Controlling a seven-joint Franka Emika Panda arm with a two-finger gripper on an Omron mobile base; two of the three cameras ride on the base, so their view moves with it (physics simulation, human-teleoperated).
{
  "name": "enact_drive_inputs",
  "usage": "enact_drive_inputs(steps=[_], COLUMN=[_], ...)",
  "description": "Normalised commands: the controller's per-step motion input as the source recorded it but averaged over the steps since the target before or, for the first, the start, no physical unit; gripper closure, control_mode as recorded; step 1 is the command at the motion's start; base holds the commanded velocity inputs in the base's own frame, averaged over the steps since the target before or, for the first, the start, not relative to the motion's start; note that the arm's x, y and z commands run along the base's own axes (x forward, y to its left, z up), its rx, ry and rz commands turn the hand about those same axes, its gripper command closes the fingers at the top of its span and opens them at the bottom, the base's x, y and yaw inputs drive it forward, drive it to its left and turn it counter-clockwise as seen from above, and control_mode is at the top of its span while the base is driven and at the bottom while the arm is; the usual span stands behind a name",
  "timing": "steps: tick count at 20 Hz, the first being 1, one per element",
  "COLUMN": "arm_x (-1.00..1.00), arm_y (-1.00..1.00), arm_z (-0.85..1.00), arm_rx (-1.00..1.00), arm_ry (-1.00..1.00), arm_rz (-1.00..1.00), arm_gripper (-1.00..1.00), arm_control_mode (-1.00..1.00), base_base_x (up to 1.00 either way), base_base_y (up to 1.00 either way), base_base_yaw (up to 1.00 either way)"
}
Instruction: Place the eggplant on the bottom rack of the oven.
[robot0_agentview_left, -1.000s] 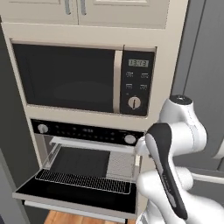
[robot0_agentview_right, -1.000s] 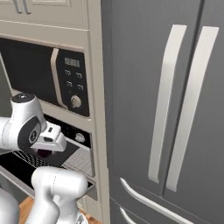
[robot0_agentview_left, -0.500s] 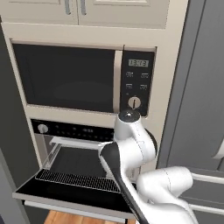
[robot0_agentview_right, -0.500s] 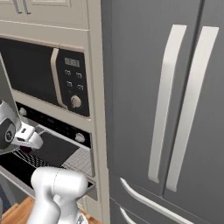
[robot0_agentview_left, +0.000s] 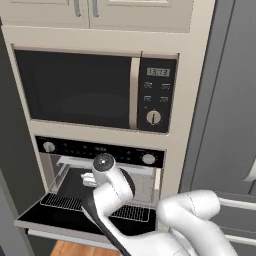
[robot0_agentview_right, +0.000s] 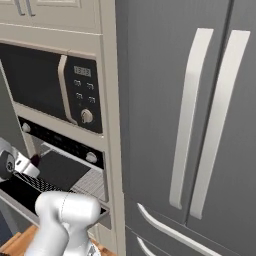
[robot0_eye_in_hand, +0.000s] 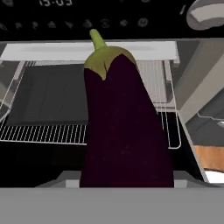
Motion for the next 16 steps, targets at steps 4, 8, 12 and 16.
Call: enact_drive_inputs(steps=[4, 8, 12, 16], arm_x=[0.8, 0.65, 0.47, 0.39], arm_y=[0.6, 0.34, 0.15, 0.19], arm_z=[-0.62, -0.39, -0.06, -0.07], arm_rx=[0.0, -0.01, 0.0, 0.0], arm_ry=[-0.12, -0.03, 0.01, 0.0], arm_rz=[-0.12, -0.01, -0.02, -0.02], arm_gripper=[1.0, 1.0, 1.0, 1.0], arm_control_mode=[-1.0, -1.0, -1.0, -1.0], base_base_x=[0.0, 0.0, 0.0, 0.0], base_base_y=[0.0, 0.0, 0.0, 0.0], base_base_yaw=[0.0, 0.0, 0.0, 0.0])
